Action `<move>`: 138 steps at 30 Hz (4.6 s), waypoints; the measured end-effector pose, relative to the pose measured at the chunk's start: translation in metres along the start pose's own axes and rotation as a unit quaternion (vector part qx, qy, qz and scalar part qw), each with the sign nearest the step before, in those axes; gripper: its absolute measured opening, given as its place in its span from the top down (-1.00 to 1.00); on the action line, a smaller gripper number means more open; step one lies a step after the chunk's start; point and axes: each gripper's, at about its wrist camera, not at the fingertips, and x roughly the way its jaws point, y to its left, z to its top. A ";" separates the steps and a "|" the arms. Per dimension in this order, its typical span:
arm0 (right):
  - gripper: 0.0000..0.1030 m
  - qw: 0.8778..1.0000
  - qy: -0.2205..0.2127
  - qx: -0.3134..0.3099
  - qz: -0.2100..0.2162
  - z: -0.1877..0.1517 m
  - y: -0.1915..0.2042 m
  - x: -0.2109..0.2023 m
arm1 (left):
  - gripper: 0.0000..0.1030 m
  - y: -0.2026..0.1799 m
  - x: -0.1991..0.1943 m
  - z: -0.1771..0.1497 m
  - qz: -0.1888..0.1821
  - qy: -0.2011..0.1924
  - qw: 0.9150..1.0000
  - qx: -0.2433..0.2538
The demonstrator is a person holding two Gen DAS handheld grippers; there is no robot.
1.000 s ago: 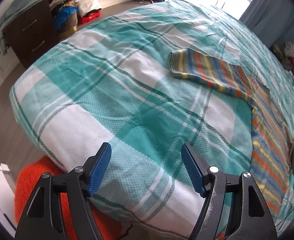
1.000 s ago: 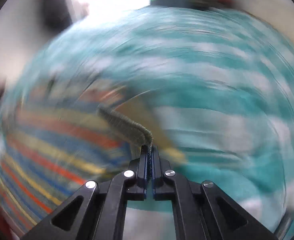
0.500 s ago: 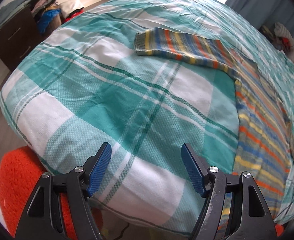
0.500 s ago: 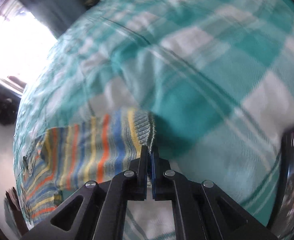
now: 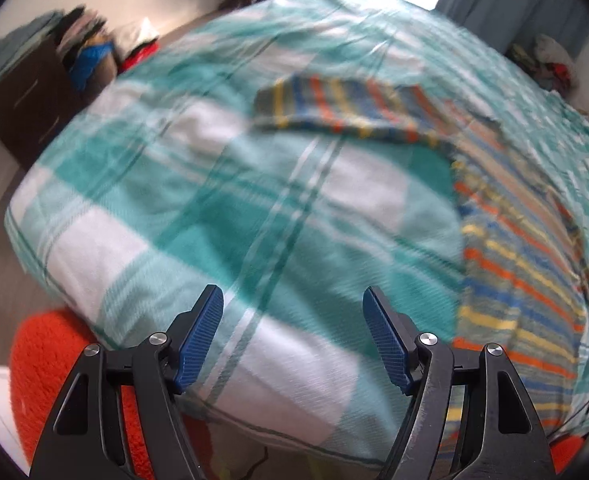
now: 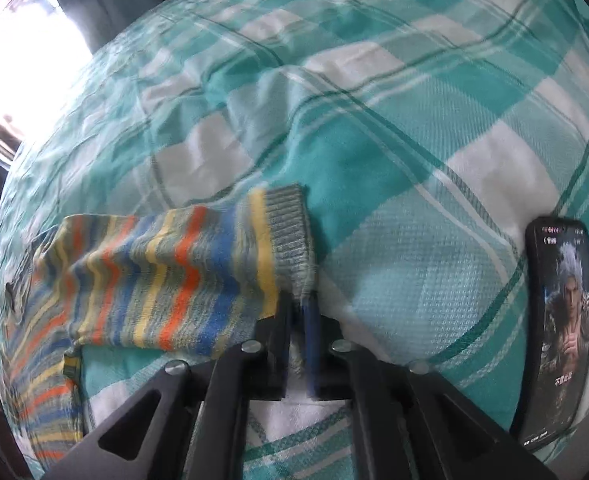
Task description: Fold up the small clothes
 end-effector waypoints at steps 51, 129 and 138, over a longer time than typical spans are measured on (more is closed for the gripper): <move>-0.69 0.916 -0.161 -0.346 0.126 -0.325 0.163 -0.132 | -0.96 -0.107 -0.026 -0.097 -0.066 -0.108 0.974 0.187; -0.46 0.926 -0.012 0.216 0.310 -0.059 -0.022 0.001 | -0.99 -0.043 0.014 -0.059 -0.092 -0.089 0.989 0.076; -0.33 0.929 -0.038 0.283 0.234 -0.027 -0.025 0.049 | -0.99 -0.043 0.031 -0.057 -0.076 -0.065 0.993 0.066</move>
